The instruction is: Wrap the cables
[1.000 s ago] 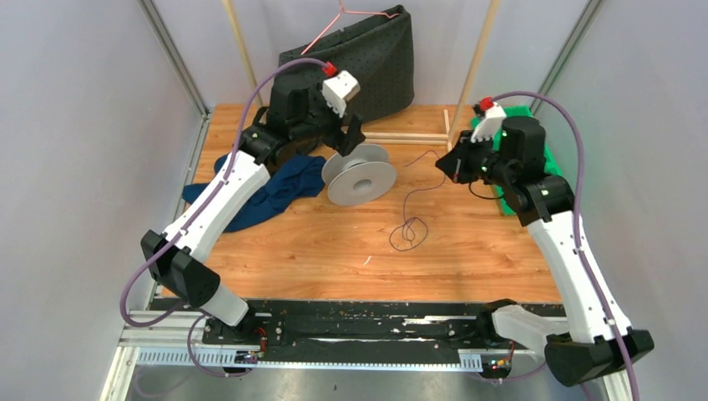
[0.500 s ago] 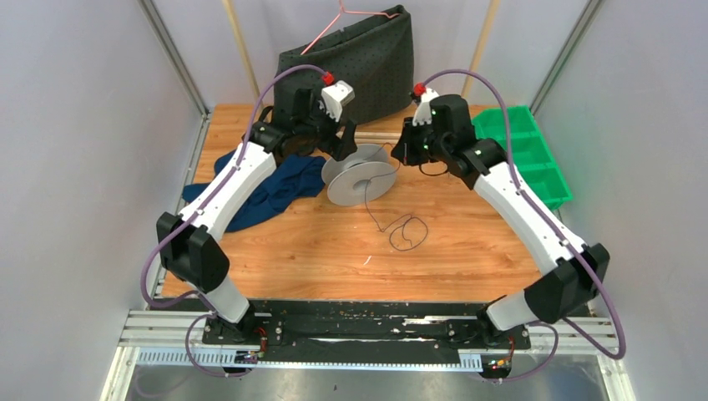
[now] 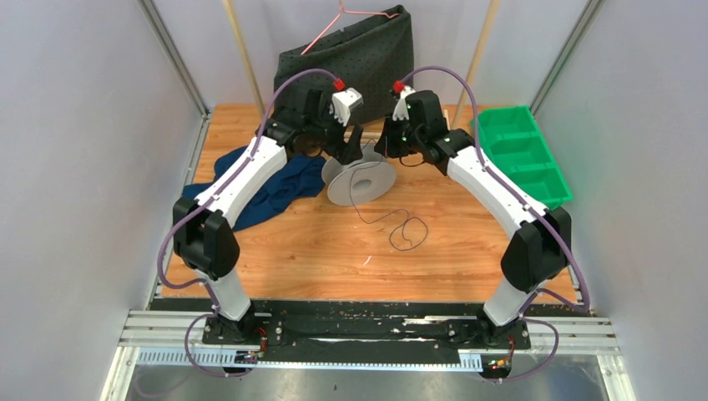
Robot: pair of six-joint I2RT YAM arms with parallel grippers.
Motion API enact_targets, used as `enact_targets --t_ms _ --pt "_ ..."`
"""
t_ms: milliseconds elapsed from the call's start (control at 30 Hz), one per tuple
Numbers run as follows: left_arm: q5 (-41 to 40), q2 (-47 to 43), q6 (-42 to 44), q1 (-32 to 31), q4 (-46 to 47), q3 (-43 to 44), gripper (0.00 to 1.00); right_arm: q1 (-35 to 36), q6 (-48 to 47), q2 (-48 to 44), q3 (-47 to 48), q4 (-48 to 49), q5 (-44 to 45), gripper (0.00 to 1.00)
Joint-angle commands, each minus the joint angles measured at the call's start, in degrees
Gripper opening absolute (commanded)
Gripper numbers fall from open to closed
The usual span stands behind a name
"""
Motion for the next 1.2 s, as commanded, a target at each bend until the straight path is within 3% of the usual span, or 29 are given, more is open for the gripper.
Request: enact_targets --t_ms 0,533,933,1167 --pt "0.4 2.3 1.1 0.3 -1.0 2.1 0.82 0.9 2.3 2.0 2.1 3.2 -1.7 0.01" --pt "-0.1 5.5 2.3 1.8 0.8 1.0 0.76 0.6 7.0 3.3 0.4 6.8 -4.8 0.01" --pt "1.5 6.8 2.2 2.7 1.1 1.6 0.65 -0.6 11.0 3.9 -1.0 9.6 -7.9 0.01" --pt "2.0 6.7 1.6 3.3 1.3 1.7 0.7 -1.3 12.7 3.5 -0.9 6.0 -6.7 0.01"
